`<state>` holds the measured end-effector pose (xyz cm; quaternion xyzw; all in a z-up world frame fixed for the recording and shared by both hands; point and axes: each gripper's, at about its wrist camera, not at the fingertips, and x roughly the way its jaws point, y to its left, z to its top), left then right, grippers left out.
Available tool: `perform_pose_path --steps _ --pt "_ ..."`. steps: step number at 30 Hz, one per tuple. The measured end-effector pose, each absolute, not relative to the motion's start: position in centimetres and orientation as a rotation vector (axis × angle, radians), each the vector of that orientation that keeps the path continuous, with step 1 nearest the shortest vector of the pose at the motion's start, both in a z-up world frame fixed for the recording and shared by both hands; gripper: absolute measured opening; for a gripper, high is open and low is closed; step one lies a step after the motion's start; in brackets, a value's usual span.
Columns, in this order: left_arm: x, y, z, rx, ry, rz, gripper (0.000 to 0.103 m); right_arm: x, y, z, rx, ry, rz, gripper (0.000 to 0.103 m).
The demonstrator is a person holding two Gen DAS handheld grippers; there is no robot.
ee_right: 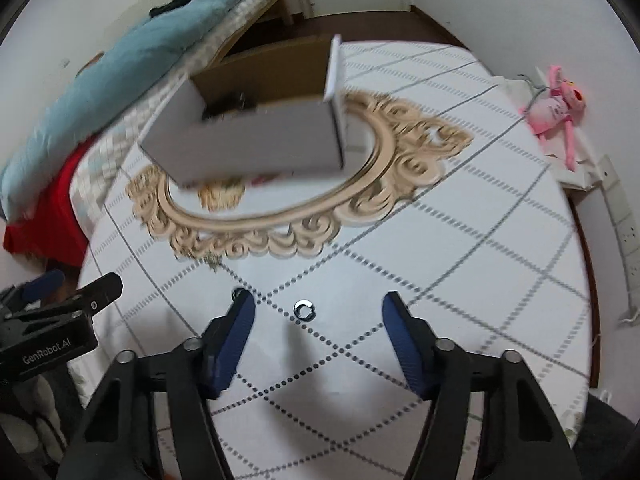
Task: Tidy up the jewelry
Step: 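Move both tools back to the black rings on the cloth, then grasp a black ring with the left tool while the right tool carries its ring into the box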
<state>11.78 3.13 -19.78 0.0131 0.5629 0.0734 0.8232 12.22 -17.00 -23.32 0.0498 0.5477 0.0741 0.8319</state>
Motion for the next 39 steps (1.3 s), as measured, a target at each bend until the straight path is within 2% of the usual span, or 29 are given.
perform_pose_path --steps 3,6,8,12,18,20,23,25,26,27,29,31,33,35,36,39 --pt "11.6 3.2 -20.6 0.023 1.203 0.154 0.102 11.8 -15.8 -24.4 0.034 1.119 0.147 0.048" --pt "11.4 3.1 -20.9 0.020 1.198 0.144 0.102 11.4 -14.9 -24.4 -0.043 1.086 0.122 0.036" --pt "11.4 2.8 -20.9 0.021 1.195 0.134 0.102 11.2 -14.4 -24.4 -0.082 1.064 0.117 0.015" --pt "11.3 1.5 -20.6 0.024 1.181 0.088 0.101 11.0 -14.7 -24.4 -0.052 1.057 0.111 0.013" --pt "11.5 -3.0 -20.3 0.027 1.162 -0.027 0.093 10.6 -18.7 -22.9 0.073 1.046 0.050 0.013" --pt "11.6 -4.5 -20.4 0.027 1.162 -0.061 0.082 10.6 -19.9 -22.6 0.097 1.043 0.029 0.013" --pt "11.8 -6.5 -20.8 0.041 1.166 -0.086 0.080 10.5 -21.9 -22.2 0.120 1.040 -0.009 0.013" --pt "11.8 -7.5 -21.1 0.056 1.164 -0.095 0.062 10.6 -22.8 -22.1 0.135 1.040 -0.028 0.013" --pt "11.7 -7.8 -21.2 0.063 1.168 -0.101 0.059 10.5 -23.2 -22.0 0.140 1.037 -0.038 0.013" --pt "11.8 -8.2 -21.4 0.067 1.173 -0.106 0.052 10.6 -23.5 -22.0 0.146 1.037 -0.044 0.013" --pt "12.1 -8.3 -21.5 0.071 1.163 -0.109 0.050 10.5 -24.1 -22.0 0.158 1.034 -0.052 0.013" --pt "12.2 -8.4 -21.5 0.071 1.159 -0.115 0.038 10.4 -24.5 -22.0 0.167 1.032 -0.060 0.013" --pt "12.4 -8.5 -21.4 0.073 1.152 -0.121 0.032 10.4 -24.7 -22.0 0.174 1.031 -0.062 0.013" --pt "12.6 -8.5 -21.4 0.077 1.147 -0.129 0.020 10.4 -24.9 -22.0 0.180 1.031 -0.064 0.013" --pt "12.6 -8.5 -21.4 0.078 1.144 -0.133 0.010 10.4 -25.0 -22.0 0.182 1.033 -0.065 0.013" --pt "12.7 -8.5 -21.5 0.071 1.140 -0.137 0.010 10.3 -25.1 -21.9 0.187 1.031 -0.065 0.013"
